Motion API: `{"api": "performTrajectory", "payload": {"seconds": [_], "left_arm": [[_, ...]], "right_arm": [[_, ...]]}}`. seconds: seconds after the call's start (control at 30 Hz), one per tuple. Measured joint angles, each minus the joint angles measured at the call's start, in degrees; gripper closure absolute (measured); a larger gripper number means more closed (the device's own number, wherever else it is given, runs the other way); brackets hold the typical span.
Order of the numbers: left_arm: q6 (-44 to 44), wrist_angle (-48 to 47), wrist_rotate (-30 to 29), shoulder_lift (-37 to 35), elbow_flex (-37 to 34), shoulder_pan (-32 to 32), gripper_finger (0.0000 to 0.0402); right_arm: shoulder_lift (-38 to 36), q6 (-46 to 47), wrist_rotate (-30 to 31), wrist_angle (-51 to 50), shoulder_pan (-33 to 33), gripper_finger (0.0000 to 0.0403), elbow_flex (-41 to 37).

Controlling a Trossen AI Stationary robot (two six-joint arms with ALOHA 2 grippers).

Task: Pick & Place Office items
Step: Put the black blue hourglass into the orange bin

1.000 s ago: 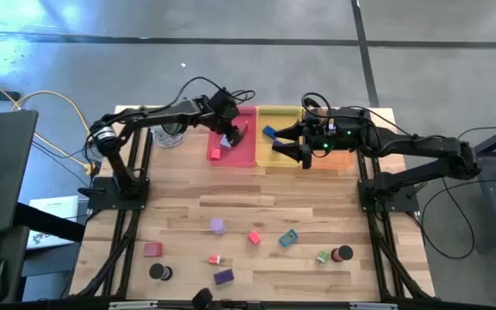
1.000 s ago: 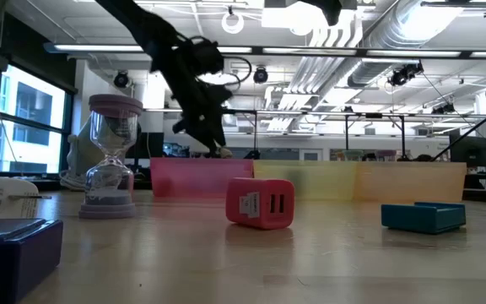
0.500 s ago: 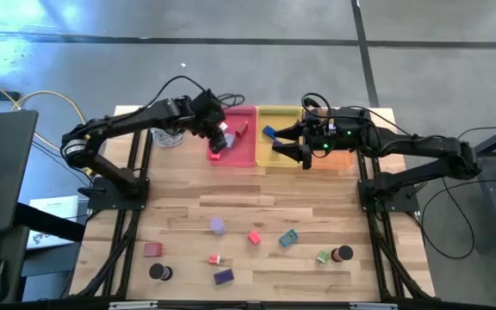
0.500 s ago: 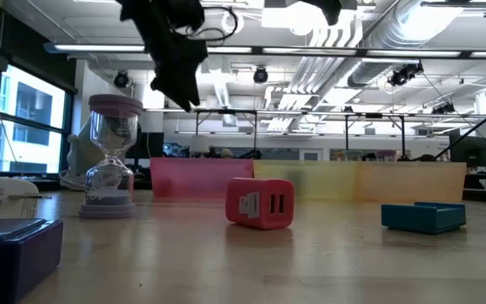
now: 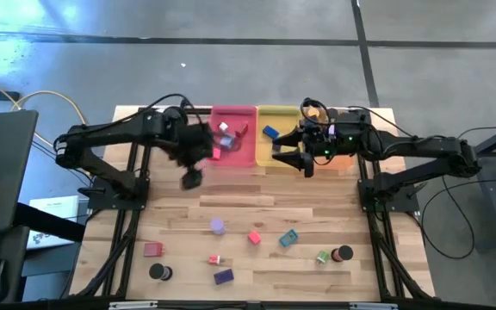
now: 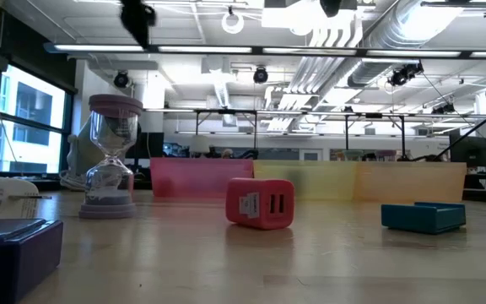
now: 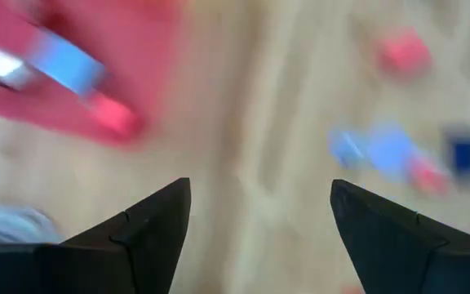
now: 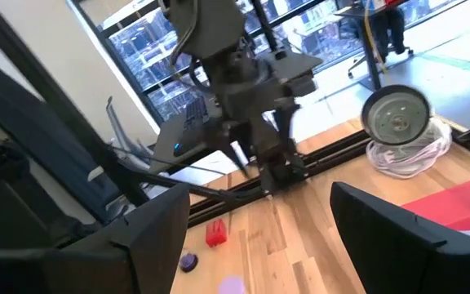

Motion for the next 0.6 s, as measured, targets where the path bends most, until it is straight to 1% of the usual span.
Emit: {"api": "performTrajectory", "payload": {"seconds": [0.1,0.13,0.2,0.27,0.37,0.6], "left_arm": [[0.1,-10.1,8.6,-0.2,2.6,-3.7,0.0115],[-1.8,-11.1,11.0,-0.5,2.9,-4.9,0.0115],[-7.2,-10.3,14.6,-1.5,2.9,-7.1,0.0115],[-11.1,-9.6,16.8,-2.3,2.9,-9.4,0.0115],[-16.6,-10.2,16.9,-3.0,2.9,-12.7,0.0115],[-25.7,-9.9,13.9,-3.3,2.8,-21.1,0.0115]], "right_arm": [[0.0,0.0,0.0,-0.8,1.4,0.0117,0.0],[0.0,0.0,0.0,-1.0,1.8,0.0117,0.0],[0.0,0.0,0.0,-1.0,2.5,0.0117,0.0],[0.0,0.0,0.0,-1.0,3.1,0.0117,0.0],[0.0,-0.1,0.2,-1.0,4.0,0.0117,0.0],[0.1,-0.1,0.2,-1.0,6.0,0.0117,0.0]]}}
